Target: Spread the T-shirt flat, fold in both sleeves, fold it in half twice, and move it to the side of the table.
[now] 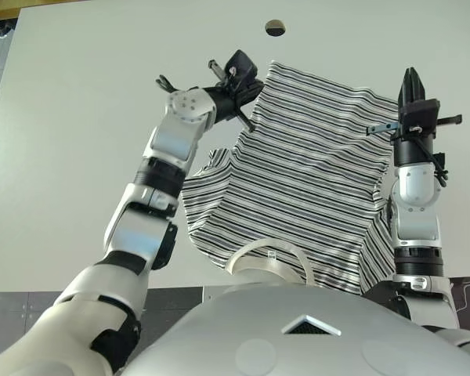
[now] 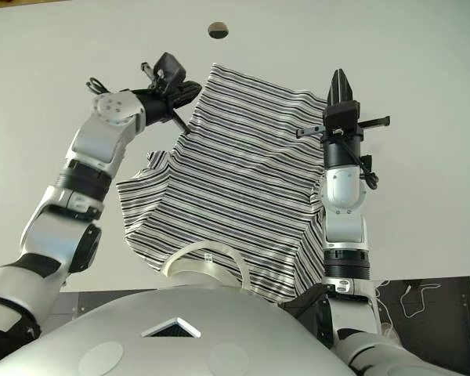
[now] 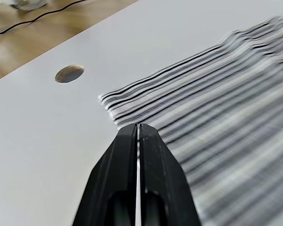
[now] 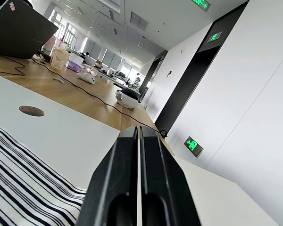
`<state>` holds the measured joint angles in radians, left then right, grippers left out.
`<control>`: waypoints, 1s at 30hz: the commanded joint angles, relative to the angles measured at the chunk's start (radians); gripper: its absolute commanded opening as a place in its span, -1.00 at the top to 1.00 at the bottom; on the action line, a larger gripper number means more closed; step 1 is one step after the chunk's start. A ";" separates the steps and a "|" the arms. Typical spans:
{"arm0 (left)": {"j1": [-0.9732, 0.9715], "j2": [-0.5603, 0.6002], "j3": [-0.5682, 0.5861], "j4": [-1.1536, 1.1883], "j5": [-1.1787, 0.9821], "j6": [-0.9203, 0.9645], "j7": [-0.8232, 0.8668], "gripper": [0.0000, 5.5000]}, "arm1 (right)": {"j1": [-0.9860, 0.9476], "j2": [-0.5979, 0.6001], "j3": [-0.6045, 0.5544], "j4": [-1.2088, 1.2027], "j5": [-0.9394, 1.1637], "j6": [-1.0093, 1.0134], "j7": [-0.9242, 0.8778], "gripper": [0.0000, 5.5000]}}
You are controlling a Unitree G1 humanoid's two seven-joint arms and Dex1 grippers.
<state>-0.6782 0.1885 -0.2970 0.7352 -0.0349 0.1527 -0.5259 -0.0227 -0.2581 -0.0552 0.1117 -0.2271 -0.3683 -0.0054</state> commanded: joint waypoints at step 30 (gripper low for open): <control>-0.205 0.070 0.104 0.577 0.221 -0.017 0.141 0.96 | 0.047 0.006 0.041 -0.120 -0.009 0.060 0.014 0.96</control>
<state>-0.9130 0.2315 -0.1978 1.2906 0.1715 0.1160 -0.3686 0.0162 -0.2491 -0.0158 0.0063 -0.2328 -0.3235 0.0031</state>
